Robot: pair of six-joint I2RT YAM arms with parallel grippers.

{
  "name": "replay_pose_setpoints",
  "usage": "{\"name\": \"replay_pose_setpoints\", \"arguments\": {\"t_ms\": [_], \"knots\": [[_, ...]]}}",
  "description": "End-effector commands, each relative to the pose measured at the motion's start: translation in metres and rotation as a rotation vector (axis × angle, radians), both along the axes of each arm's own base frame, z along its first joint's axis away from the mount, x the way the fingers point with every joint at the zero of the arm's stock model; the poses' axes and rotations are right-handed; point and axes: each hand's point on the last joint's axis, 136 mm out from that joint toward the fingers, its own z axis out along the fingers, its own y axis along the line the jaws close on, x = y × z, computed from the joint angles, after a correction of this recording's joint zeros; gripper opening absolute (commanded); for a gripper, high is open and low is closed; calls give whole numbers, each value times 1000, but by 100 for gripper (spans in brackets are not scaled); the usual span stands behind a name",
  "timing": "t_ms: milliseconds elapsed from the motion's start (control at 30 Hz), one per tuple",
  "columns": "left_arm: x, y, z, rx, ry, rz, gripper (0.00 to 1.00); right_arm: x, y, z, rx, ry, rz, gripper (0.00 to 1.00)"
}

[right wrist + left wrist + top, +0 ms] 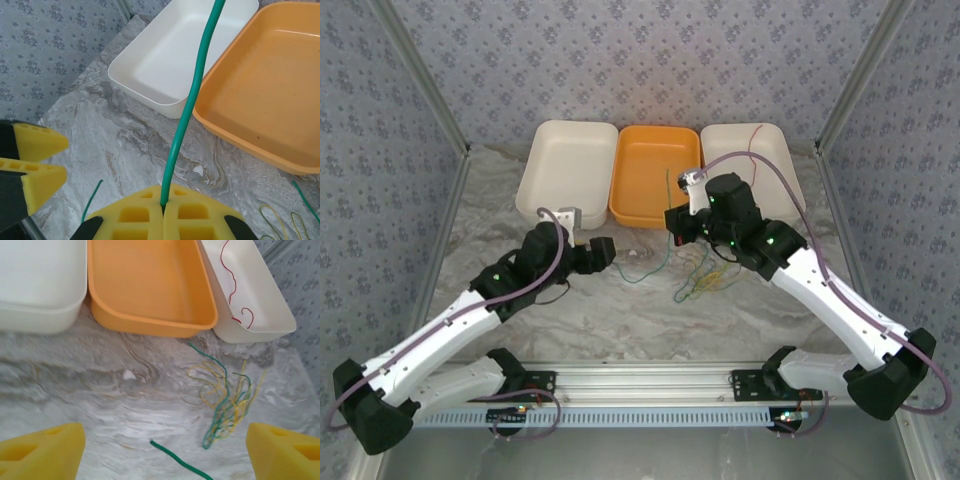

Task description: Untangle the cables

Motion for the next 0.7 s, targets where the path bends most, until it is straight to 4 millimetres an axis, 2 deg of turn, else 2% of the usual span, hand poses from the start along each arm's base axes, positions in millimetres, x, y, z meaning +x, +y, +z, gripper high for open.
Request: {"name": "replay_pose_setpoints", "arguments": {"t_ms": [0, 100, 200, 267, 400, 533, 667], "knots": [[-8, -29, 28, -223, 17, -17, 80, -1, 5, 3, 36, 5, 23, 0], [-33, -69, 64, -62, -183, -264, 73, -2, 10, 0, 29, 32, 56, 0], [-46, -91, 67, 108, -272, -445, 68, -4, 18, -5, 14, 82, 108, 0], [-50, -103, 66, 139, -304, -530, 70, -5, 21, -7, 16, 93, 125, 0], [-56, -123, 54, 173, -317, -644, 72, -4, 25, -5, 50, 114, 135, 0], [-45, -122, 29, 274, -309, -601, 70, -4, 27, 0, 88, 133, 143, 0], [-41, -122, 8, 298, -328, -575, 69, -2, 27, 5, 120, 156, 144, 0]]}}
